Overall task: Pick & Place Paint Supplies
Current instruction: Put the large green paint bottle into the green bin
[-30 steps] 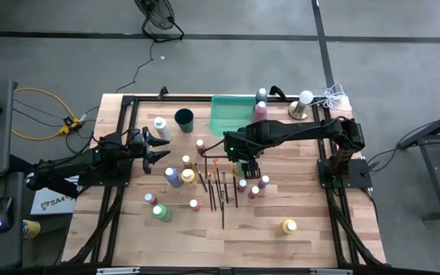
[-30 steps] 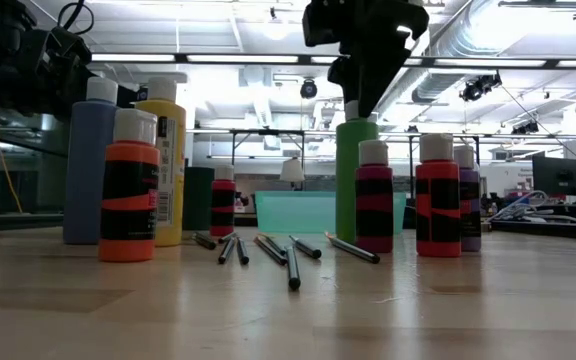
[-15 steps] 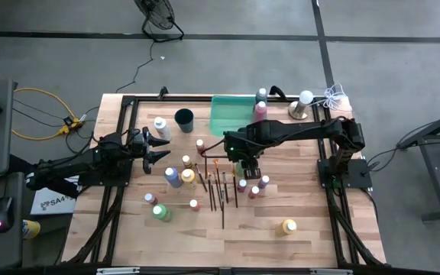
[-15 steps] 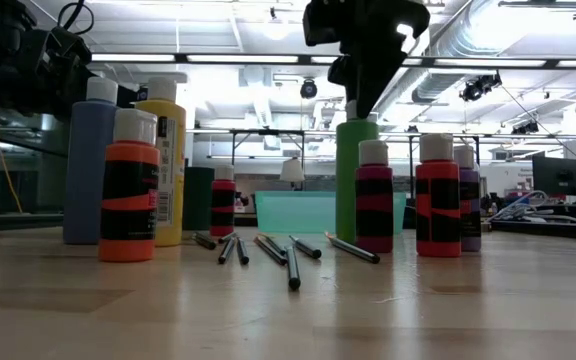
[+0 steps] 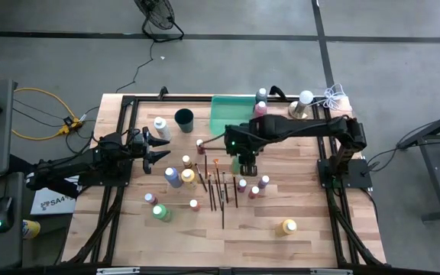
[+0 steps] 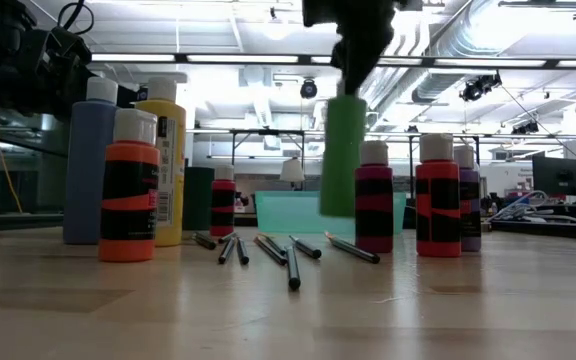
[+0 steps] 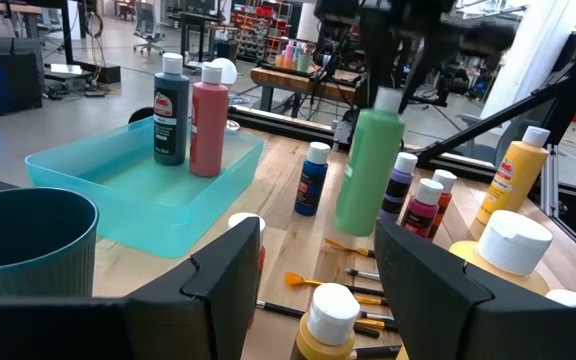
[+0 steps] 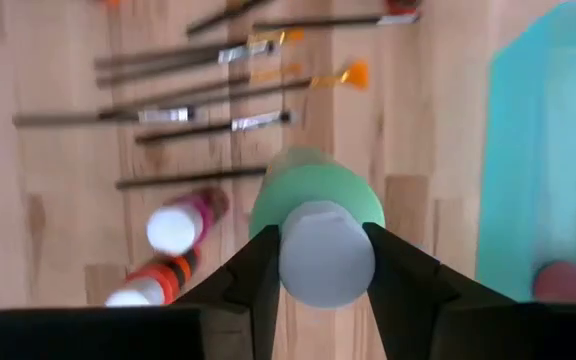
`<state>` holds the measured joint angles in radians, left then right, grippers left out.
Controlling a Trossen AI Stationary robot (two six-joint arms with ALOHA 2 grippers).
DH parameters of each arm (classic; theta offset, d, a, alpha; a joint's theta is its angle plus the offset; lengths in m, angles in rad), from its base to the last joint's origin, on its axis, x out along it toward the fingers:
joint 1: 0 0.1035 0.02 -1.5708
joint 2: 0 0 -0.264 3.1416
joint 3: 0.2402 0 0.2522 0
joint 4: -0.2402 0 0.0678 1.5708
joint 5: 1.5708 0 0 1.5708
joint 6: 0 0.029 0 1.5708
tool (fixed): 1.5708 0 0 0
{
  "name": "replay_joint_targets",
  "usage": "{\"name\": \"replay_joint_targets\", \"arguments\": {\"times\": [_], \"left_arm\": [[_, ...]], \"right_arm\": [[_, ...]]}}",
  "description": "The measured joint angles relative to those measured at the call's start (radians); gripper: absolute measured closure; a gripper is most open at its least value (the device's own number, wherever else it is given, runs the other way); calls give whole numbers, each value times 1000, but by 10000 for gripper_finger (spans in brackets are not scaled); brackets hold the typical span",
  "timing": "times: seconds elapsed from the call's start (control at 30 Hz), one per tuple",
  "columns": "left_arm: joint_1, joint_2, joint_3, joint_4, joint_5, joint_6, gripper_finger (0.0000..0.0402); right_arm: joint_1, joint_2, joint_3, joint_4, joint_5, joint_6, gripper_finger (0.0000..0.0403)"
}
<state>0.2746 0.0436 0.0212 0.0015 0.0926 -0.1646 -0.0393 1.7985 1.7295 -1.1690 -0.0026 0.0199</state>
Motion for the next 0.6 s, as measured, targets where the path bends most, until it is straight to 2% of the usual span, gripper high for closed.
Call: {"name": "replay_joint_targets", "arguments": {"times": [0.17,0.27,0.43,0.6], "left_arm": [[0,0,0,0,0,0,208],[0,0,0,0,0,0,208],[0,0,0,0,0,0,208],[0,0,0,0,0,0,208]], "right_arm": [[-53,-1,91,-53,11,48,287],[-96,-2,136,-121,68,66,287],[-188,-2,173,-191,84,67,287],[-271,-2,177,-188,82,64,285]]}}
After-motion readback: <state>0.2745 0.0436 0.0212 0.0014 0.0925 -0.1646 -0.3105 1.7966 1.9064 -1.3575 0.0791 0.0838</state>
